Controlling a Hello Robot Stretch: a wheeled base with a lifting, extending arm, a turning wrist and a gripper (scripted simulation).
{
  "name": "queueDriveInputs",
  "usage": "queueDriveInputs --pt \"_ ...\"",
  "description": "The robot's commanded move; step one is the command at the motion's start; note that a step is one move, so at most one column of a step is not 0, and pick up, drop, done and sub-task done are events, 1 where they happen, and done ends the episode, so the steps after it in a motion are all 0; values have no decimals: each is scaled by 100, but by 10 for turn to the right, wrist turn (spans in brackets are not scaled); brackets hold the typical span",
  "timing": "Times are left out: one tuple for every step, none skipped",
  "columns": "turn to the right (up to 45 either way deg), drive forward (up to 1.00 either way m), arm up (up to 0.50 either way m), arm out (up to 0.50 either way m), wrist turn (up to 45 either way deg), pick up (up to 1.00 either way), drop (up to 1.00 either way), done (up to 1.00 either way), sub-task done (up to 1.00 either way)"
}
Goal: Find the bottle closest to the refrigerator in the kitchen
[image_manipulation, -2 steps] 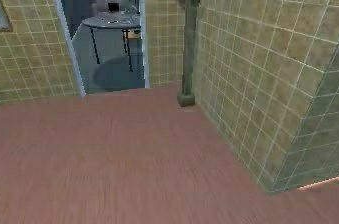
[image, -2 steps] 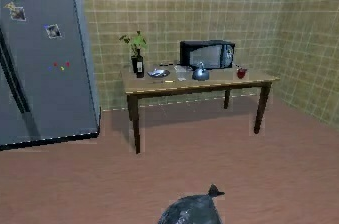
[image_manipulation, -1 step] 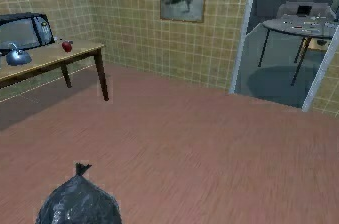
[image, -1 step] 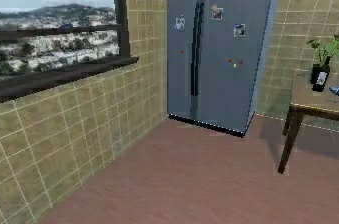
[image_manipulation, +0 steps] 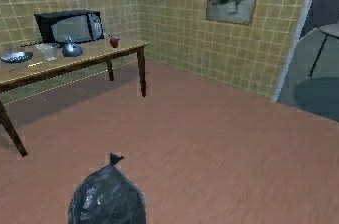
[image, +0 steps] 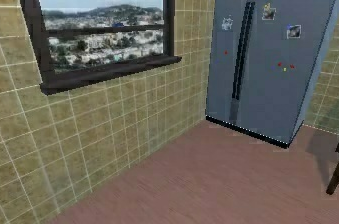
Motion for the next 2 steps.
queueDriveInputs --pt "0 40 0 0 0 0 0 0 0" --pt "180 0 0 0 0 0 0 0 0"
